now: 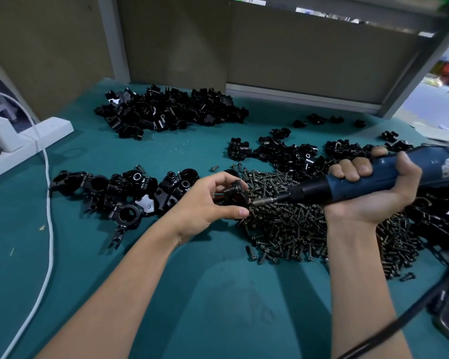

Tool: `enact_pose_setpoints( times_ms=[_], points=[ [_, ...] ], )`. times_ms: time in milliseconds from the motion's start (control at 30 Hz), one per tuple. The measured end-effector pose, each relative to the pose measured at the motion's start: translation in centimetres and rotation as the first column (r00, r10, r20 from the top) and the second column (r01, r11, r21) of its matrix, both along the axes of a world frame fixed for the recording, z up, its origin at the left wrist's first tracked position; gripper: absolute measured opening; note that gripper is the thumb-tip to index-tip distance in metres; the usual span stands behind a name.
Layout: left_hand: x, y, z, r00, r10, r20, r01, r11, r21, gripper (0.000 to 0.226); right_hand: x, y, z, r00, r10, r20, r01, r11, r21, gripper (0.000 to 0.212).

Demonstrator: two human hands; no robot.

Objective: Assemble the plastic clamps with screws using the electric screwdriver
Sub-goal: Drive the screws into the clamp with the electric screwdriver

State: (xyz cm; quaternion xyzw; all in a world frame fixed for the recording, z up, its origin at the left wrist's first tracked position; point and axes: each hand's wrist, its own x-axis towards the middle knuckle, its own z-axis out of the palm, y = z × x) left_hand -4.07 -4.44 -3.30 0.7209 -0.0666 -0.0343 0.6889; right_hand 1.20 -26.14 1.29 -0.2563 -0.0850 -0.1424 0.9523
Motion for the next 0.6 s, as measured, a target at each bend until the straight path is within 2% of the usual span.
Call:
enact_pose_setpoints(
  times_ms=[600],
  points=[
    [0.0, 0.6, 0.2, 0.999, 0.032, 0.011, -0.032, 0.999, 0.032, 0.041, 0.2, 1.0, -0.6, 0.998, -0.022, -0.065, 0.024, 0.999, 0.027, 0.018]
  ],
)
